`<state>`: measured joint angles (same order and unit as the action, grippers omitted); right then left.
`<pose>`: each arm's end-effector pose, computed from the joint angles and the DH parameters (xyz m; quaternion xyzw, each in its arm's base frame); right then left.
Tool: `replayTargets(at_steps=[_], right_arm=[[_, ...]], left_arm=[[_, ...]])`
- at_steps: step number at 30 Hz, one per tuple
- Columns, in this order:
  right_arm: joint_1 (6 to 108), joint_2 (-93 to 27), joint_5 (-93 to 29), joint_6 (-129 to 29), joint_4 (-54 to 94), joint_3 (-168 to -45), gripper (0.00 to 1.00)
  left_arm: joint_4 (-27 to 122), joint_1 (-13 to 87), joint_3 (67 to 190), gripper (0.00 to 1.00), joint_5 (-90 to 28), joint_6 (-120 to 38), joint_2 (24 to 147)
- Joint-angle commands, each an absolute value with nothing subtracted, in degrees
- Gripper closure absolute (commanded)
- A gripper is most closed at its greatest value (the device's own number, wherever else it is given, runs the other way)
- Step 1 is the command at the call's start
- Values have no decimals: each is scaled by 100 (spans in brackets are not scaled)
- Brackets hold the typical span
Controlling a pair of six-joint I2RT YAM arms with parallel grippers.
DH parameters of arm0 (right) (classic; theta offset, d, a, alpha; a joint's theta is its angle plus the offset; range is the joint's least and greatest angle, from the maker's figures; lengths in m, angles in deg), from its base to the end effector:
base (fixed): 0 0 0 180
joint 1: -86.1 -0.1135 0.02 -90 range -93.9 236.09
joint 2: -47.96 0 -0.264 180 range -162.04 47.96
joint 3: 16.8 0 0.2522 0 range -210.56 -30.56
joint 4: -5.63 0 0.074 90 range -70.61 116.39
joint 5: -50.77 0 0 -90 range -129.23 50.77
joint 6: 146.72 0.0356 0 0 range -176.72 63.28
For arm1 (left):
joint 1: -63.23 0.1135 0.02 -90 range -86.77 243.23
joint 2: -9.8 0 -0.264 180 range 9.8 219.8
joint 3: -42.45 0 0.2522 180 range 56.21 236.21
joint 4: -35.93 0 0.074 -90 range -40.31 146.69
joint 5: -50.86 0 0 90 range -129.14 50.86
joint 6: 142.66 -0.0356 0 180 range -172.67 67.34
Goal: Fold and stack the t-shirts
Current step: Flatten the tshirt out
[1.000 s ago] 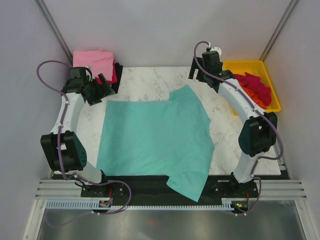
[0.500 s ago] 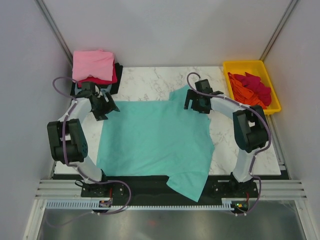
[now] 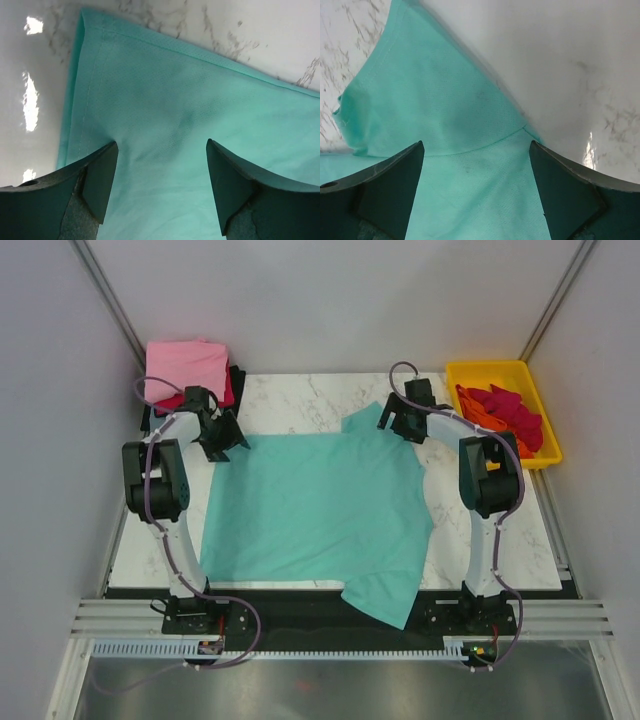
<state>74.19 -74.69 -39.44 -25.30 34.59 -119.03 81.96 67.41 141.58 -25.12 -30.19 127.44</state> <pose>0.4600 0.0969 0.1646 0.1595 0.9242 0.1265 0.3232 0.4278 0.0226 0.1693 -0.1970 0.9483 -0.1523 0.1970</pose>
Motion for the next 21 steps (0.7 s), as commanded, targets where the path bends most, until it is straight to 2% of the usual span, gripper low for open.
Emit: replayTargets(at_steps=[1, 5, 15, 21], right_arm=[[7581, -8062, -4037, -2429, 3916, -12196, 4], [7879, -8378, -3985, -2341, 3960, -12627, 4], [8196, -9774, -3941, -2517, 4680, -15102, 4], [8188, -9742, -3932, -2420, 4830, -15290, 4]], left_arm=[[8150, 6508, 14664, 20, -2420, -2973, 13169], [8344, 6384, 15428, 20, -2393, -2946, 13696], [8669, 6050, 17098, 20, -2200, -2788, 14620], [9160, 6033, 18435, 19, -1989, -2805, 14990]])
